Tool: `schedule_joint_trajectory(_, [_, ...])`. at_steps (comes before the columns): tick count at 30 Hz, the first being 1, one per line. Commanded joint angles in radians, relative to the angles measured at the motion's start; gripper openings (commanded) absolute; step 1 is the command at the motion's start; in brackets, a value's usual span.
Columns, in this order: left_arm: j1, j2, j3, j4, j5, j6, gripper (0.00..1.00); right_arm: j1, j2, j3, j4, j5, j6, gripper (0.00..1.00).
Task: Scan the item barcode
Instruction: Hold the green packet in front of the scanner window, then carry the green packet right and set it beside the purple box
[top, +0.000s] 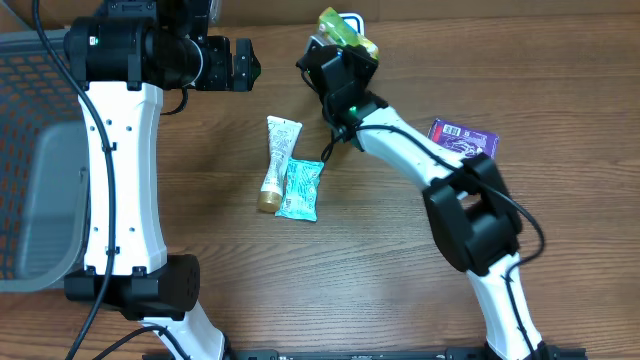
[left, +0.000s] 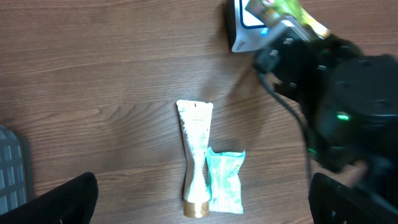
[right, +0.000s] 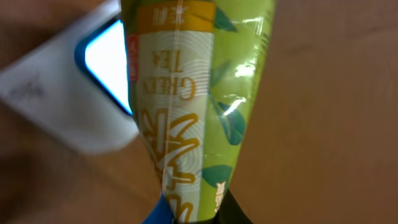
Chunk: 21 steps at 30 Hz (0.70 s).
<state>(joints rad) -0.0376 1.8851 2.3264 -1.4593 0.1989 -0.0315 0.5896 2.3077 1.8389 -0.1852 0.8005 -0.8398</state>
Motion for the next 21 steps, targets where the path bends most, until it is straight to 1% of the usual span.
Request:
schedule_joint_trajectory(1, [-0.004, -0.005, 0.016, 0.0, 0.008, -0.018, 1.0, -0.002, -0.2, 0.034, -0.229, -0.079, 0.296, 0.04])
schedule_joint_trajectory(2, [-0.004, -0.005, 0.016, 0.0, 0.008, -0.018, 1.0, -0.002, -0.226, 0.034, -0.333, -0.158, 0.381, 0.04])
schedule_joint_trajectory(3, [-0.004, -0.005, 0.016, 0.0, 0.008, -0.018, 1.0, -0.002, -0.243, 0.034, -0.4, -0.22, 0.442, 0.04])
schedule_joint_trajectory(4, [-0.004, -0.005, 0.016, 0.0, 0.008, -0.018, 1.0, -0.003, -0.263, 0.034, -0.49, -0.325, 0.534, 0.04])
schedule_joint_trajectory(6, [-0.004, -0.005, 0.016, 0.0, 0.008, -0.018, 1.0, -0.013, -0.286, 0.034, -0.619, -0.501, 0.702, 0.04])
schedule_joint_trajectory(8, [-0.004, -0.005, 0.016, 0.0, 0.008, -0.018, 1.0, -0.032, -0.291, 0.034, -0.734, -0.663, 0.9, 0.04])
schedule_joint_trajectory(10, [-0.004, -0.005, 0.016, 0.0, 0.008, -0.018, 1.0, -0.055, -0.285, 0.026, -0.825, -0.756, 1.056, 0.04])
schedule_joint_trajectory(12, [-0.004, -0.005, 0.016, 0.0, 0.008, -0.018, 1.0, -0.079, -0.281, -0.003, -0.898, -0.798, 1.192, 0.04])
schedule_joint_trajectory(15, [-0.004, -0.005, 0.016, 0.0, 0.008, -0.018, 0.99, -0.109, -0.28, -0.095, -0.927, -0.799, 1.268, 0.04])
schedule_joint_trajectory(21, [-0.004, -0.005, 0.016, 0.0, 0.008, -0.018, 1.0, -0.185, -0.28, -0.274, -0.842, -0.757, 1.338, 0.04])
